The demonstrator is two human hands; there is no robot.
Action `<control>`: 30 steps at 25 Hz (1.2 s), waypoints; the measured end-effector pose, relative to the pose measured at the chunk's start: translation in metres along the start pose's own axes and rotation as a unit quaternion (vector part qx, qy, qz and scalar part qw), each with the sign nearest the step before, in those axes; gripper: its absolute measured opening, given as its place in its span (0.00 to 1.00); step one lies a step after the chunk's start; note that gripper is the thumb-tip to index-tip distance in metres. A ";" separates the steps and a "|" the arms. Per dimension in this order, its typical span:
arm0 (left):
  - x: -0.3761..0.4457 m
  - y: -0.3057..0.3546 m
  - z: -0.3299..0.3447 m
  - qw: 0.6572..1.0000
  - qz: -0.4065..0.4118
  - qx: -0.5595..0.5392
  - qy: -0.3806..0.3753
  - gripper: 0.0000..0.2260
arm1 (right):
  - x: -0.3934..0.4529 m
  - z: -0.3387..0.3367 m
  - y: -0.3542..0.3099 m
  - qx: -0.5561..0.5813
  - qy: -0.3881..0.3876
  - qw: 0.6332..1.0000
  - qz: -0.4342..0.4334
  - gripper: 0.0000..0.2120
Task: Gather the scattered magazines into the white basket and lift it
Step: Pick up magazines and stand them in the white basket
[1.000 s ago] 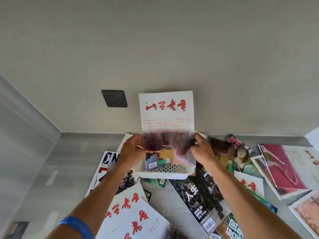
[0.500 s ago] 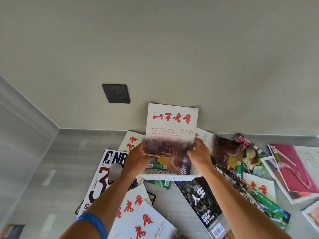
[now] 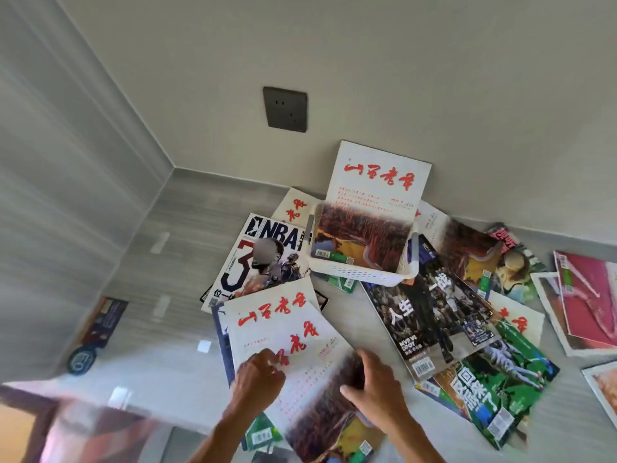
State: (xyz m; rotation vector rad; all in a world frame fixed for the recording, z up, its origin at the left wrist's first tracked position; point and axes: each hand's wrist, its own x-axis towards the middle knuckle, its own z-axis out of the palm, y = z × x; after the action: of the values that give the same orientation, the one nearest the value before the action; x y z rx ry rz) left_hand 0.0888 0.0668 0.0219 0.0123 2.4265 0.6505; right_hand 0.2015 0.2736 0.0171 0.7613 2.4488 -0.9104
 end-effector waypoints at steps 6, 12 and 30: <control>-0.022 -0.028 0.023 0.999 0.036 -0.030 0.007 0.17 | 0.018 0.014 0.004 -0.015 -0.026 0.994 0.107 0.22; -0.028 -0.013 0.009 0.979 0.002 -0.187 0.087 0.22 | -0.010 -0.002 0.011 0.380 -0.002 0.925 0.010 0.14; -0.018 0.111 0.024 0.943 0.271 -0.188 -0.037 0.09 | -0.101 -0.043 0.073 0.359 0.294 0.883 0.066 0.10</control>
State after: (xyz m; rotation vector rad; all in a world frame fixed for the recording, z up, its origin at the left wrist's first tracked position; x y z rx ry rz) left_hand 0.1008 0.1728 0.0659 0.5530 2.1861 1.3232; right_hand 0.3154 0.3146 0.0689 1.6410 2.4510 -1.7819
